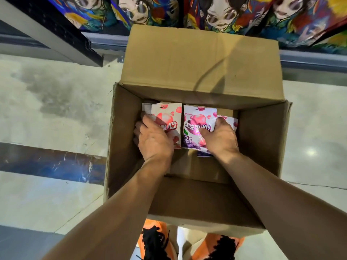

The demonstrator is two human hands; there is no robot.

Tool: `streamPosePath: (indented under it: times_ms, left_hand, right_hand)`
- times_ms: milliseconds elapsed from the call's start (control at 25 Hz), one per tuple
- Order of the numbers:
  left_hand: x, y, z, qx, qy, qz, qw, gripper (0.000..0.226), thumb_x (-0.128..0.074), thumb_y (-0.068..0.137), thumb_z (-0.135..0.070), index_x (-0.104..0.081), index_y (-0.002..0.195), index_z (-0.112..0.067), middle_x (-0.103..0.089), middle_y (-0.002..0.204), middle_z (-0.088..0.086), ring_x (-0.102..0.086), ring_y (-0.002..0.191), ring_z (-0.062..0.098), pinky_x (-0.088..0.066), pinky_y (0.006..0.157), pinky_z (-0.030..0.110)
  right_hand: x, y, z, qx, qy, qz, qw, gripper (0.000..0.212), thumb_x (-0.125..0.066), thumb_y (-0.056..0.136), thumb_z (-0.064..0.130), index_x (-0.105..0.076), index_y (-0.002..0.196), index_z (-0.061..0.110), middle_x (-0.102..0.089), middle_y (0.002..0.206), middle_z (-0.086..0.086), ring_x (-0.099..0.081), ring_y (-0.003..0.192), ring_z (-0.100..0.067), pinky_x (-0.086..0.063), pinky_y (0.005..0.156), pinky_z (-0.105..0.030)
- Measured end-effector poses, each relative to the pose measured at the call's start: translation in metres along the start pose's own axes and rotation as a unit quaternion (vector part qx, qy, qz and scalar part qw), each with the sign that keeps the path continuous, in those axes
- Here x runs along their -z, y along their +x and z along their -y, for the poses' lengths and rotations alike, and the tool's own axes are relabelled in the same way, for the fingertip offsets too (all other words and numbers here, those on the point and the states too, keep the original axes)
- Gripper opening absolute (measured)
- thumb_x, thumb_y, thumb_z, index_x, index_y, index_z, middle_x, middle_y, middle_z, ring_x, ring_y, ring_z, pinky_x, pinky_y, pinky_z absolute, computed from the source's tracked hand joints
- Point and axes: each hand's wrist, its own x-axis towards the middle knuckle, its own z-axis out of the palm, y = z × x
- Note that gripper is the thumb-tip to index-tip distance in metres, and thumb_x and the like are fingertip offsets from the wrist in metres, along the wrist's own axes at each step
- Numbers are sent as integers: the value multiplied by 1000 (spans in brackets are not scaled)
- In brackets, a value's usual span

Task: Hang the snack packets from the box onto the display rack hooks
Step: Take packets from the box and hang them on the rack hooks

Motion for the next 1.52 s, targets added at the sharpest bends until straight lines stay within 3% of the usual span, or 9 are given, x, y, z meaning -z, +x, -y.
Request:
streamPosePath:
  times_ms: [160, 440, 680, 960, 1120, 1240, 1320, 1440, 1520]
  left_hand:
    - [5, 3, -1, 31, -88, 36, 995, 64, -87, 82, -33, -52, 134, -19, -59, 136, 5, -51, 133, 31, -44, 109, 52]
    - [55, -36, -13, 8, -254, 91, 963, 52, -83, 88, -19, -57, 133, -23, -71, 126, -5, -65, 124, 15, -54, 106, 40]
    - [174, -97, -45, -45, -404, 147, 902, 59, -82, 88, -9, -48, 133, -28, -67, 108, -22, -68, 87, -13, -56, 61, 11]
    - [368, -197, -91, -25, -508, 174, 843, 37, -73, 96, -19, -57, 128, -27, -78, 116, -5, -78, 98, 15, -64, 70, 37]
    - [491, -259, -126, -80, -515, 186, 833, 22, -66, 98, -9, -68, 117, -20, -81, 105, 1, -79, 91, 17, -64, 82, 48]
    - [581, -303, -150, -139, -533, 148, 821, 25, -68, 96, -8, -69, 120, -15, -80, 107, 4, -78, 96, 16, -65, 80, 41]
    - [632, -334, -166, -179, -549, 137, 805, 28, -73, 95, -22, -67, 122, -20, -80, 110, -3, -77, 99, 11, -63, 80, 34]
    - [713, -384, -193, -248, -558, 125, 782, 39, -80, 87, -46, -66, 119, -30, -79, 109, -10, -76, 103, 10, -64, 81, 36]
    - [768, -416, -208, -317, -546, 89, 770, 41, -78, 86, -51, -69, 120, -30, -79, 113, -12, -74, 110, 10, -61, 94, 41]
  right_hand:
    - [17, -19, -4, -21, 64, 10, 998, 45, -61, 100, 27, -44, 139, 15, -64, 115, -5, -65, 110, -22, -44, 57, -10]
    - [66, -69, 4, 36, 127, 13, 991, 39, -58, 101, 25, -41, 137, 22, -66, 120, 1, -67, 103, -14, -50, 68, -16]
    - [144, -149, 55, 106, 159, -7, 981, 35, -57, 101, 26, -43, 133, 24, -66, 112, 11, -66, 79, 3, -52, 57, -9]
    - [285, -287, 168, 148, 218, -13, 965, 33, -58, 99, 39, -46, 129, 30, -66, 115, 12, -66, 83, 7, -47, 66, -9]
    - [374, -385, 234, 229, 259, -41, 937, 37, -60, 98, 35, -51, 118, 6, -66, 99, -6, -68, 93, -11, -49, 70, -17]
    - [439, -457, 277, 289, 251, -85, 920, 39, -59, 94, 51, -54, 111, 16, -67, 95, -14, -68, 97, -24, -55, 77, -34]
    - [478, -494, 299, 323, 246, -118, 906, 29, -59, 95, 50, -54, 104, 23, -64, 84, 4, -64, 83, -10, -50, 77, -25]
    - [539, -559, 332, 369, 245, -177, 879, 47, -57, 94, 56, -54, 119, 16, -68, 104, -4, -63, 98, -23, -51, 89, -41]
    - [578, -604, 353, 404, 254, -216, 852, 48, -57, 91, 59, -53, 113, 17, -66, 104, 2, -61, 98, -13, -50, 91, -26]
